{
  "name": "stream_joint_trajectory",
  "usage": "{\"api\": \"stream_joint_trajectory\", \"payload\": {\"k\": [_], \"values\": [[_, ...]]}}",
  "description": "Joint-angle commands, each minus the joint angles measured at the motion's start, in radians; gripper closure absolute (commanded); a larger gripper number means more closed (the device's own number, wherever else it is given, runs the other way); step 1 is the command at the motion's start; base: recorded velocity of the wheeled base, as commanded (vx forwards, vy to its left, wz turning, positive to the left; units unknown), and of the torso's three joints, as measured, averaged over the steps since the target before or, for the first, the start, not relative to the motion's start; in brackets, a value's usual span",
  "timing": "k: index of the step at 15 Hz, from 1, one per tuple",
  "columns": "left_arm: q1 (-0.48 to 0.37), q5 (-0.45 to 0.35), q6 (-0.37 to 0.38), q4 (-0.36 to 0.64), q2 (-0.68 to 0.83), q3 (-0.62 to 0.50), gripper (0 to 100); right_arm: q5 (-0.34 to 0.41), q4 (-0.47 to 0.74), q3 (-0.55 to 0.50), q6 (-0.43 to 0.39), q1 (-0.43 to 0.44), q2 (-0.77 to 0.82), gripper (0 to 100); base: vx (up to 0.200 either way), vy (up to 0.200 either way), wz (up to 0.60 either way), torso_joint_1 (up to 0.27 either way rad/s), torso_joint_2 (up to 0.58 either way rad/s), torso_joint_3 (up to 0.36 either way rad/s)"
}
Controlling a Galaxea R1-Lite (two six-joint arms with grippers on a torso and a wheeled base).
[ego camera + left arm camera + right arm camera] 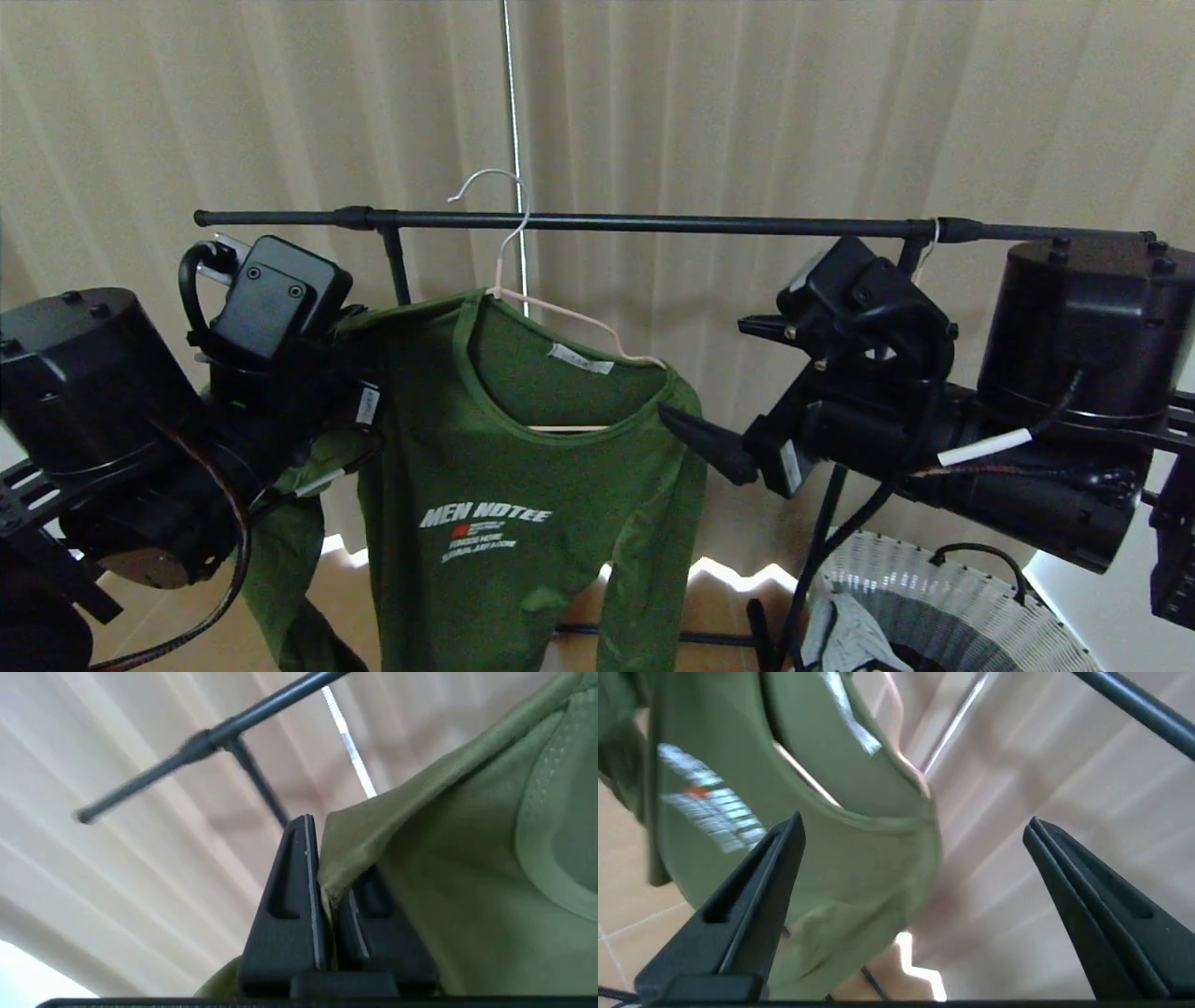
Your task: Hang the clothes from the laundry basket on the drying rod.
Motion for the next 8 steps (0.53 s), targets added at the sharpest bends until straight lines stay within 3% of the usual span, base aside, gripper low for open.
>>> {"api": "stream_joint_trajectory", "payload": {"k": [1,4,8], "values": [[-0.022,-0.001,-0.005,-0.001,-0.001,0.004,100,-0.006,-0.006,-0.107,-0.02,0.001,0.102,0,0.0,0.0,0.0,0.0,0.0,0.0],[-0.034,-0.001,-0.005,-0.001,-0.003,0.004,100,-0.051,-0.004,-0.204,-0.029,-0.001,0.177,0,0.0,0.0,0.0,0.0,0.0,0.0],[-0.048,-0.004,-0.011,-0.001,-0.017,0.006,100,-0.074,-0.004,-0.247,-0.06,-0.016,0.225,0,0.0,0.0,0.0,0.0,0.0,0.0]]}}
